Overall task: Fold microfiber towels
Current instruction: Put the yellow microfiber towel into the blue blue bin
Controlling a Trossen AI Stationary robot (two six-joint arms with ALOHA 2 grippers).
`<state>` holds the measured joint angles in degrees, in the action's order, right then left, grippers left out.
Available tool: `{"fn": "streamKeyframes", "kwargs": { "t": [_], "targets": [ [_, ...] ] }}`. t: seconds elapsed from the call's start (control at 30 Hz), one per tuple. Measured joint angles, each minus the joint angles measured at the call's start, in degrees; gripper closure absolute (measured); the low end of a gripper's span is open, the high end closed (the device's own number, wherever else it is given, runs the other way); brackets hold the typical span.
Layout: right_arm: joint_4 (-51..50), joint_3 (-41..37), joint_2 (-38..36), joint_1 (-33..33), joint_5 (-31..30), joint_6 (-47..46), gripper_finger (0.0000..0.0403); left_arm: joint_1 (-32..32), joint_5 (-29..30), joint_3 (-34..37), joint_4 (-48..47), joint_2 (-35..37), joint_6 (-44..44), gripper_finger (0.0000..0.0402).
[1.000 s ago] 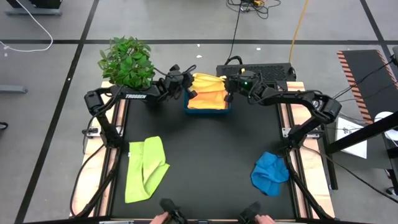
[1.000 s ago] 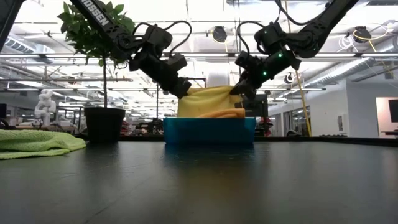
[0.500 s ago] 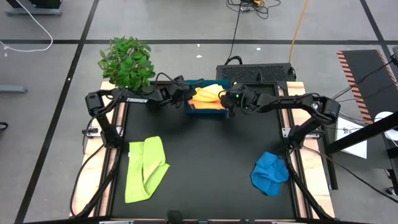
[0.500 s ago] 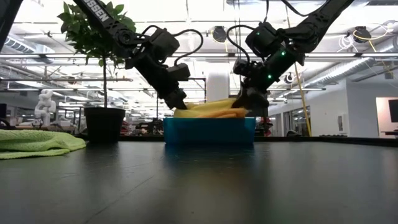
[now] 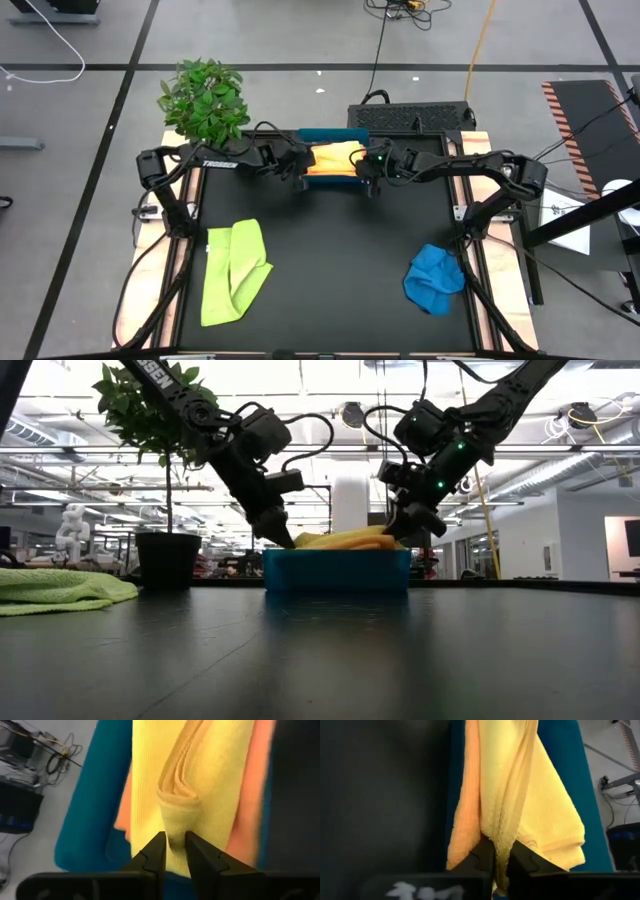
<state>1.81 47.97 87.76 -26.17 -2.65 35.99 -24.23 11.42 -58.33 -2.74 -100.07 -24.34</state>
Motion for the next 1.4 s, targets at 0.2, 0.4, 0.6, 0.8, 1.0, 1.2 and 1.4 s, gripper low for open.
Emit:
{"fn": "streamKeyframes", "kwargs": {
  "t": [0.2, 0.4, 0.6, 0.8, 1.0, 1.2, 1.4],
  "targets": [
    [-0.3, 0.0, -1.1, 0.0, 1.2, -1.8, 0.0314, 0.4, -1.3, 0.0, -1.3, 3.1, 0.0, 0.0314],
    [-1.5, 0.0, -3.9, 1.0, 1.4, -2.3, 0.0253, 1.5, -4.3, 0.0, -5.5, 8.3, 2.0, 0.0314],
    [-3.2, 0.0, -7.0, 3.3, 1.5, -2.3, 0.0239, 4.2, -4.4, -0.1, -9.3, 12.0, 3.6, 0.0314],
    [-0.3, 0.0, -8.4, 4.6, 1.5, -4.6, 0.0239, 6.5, -4.6, -0.1, -6.9, 12.8, 4.6, 0.0314],
    [5.8, 0.0, -8.4, 2.6, 1.3, -9.1, 0.0239, 5.4, -4.6, -0.1, 1.7, 12.8, 12.0, 0.0314],
    [7.4, 0.0, -7.8, 0.6, 3.5, -11.5, 0.0239, 2.5, -5.6, -0.2, 10.7, 10.2, 19.3, 0.0314],
    [5.6, 0.1, -4.4, 0.2, 5.8, -12.6, 0.0239, 0.5, -11.3, -0.2, 13.9, 3.3, 22.8, 0.0314]
  ]
}}
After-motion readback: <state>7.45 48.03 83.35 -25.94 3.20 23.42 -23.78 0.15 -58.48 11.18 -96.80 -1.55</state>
